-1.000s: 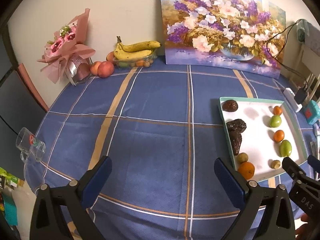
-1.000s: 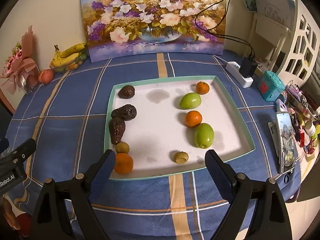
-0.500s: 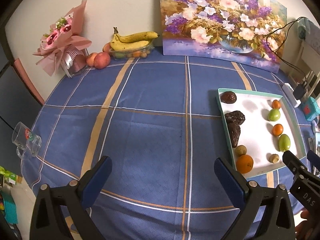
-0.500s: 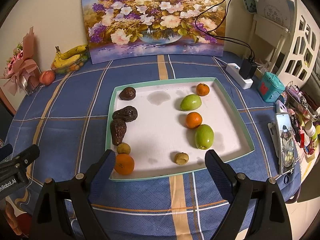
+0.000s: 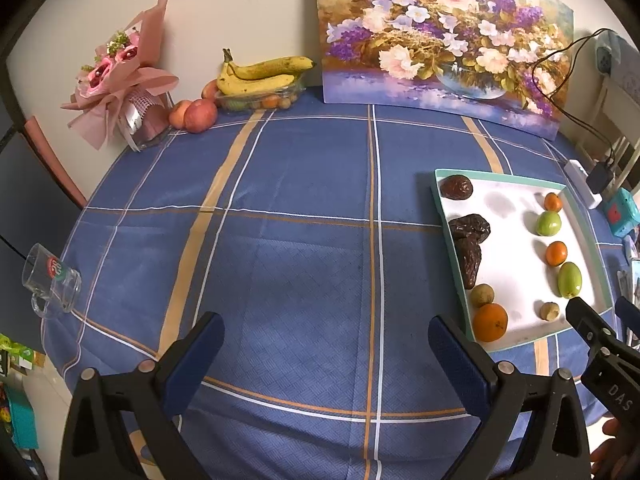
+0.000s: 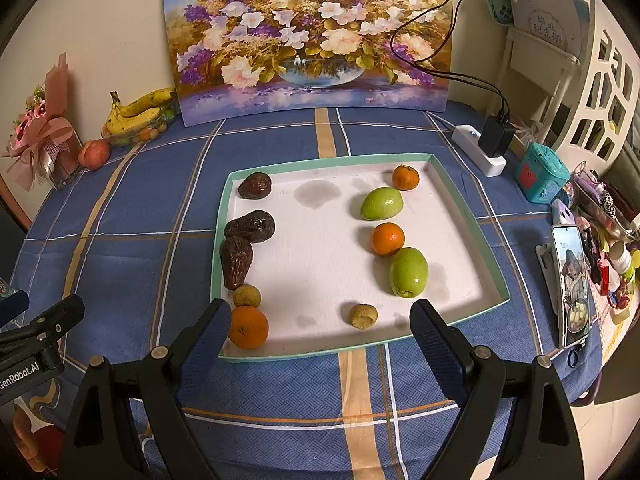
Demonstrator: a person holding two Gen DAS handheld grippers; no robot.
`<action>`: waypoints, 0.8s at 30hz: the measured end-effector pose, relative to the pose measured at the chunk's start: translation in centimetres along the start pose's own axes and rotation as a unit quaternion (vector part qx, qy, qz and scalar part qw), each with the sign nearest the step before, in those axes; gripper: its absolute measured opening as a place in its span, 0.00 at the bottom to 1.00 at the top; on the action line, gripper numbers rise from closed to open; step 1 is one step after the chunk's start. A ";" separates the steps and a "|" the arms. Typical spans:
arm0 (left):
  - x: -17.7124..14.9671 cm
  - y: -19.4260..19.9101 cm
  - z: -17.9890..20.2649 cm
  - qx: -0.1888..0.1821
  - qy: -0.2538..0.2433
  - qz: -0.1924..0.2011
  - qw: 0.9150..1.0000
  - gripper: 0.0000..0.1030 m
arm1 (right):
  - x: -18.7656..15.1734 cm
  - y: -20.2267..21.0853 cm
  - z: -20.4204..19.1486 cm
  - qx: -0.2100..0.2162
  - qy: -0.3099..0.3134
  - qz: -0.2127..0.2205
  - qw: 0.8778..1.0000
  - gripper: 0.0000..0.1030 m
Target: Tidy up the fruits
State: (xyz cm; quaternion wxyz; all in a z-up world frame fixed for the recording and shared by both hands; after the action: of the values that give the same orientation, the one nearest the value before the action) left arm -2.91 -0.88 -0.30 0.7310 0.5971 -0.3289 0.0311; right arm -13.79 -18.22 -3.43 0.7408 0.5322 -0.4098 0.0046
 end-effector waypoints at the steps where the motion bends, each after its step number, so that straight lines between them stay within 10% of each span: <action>1: 0.0 0.0 0.0 0.000 -0.001 0.000 1.000 1.00 | -0.1 -0.1 0.0 0.000 0.001 -0.001 1.000 0.88; 24: 0.0 -0.1 0.0 -0.007 -0.004 -0.004 1.000 1.00 | -0.2 -0.2 0.0 0.001 0.002 -0.002 1.000 0.88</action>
State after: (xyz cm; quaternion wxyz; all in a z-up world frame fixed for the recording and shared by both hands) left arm -2.85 -0.88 -0.38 0.7338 0.5935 -0.3297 0.0236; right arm -13.82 -18.22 -3.65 0.7412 0.5335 -0.4074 0.0042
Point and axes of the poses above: each gripper's, at about its wrist camera, not at the fingertips, and y roughly against the way its jaws point, z to its right, x to its top, the point moved 2 cm from there along -y, roughly the way its jaws point, and after that the axes turned 8 degrees about -x, right-handed, at the moved point
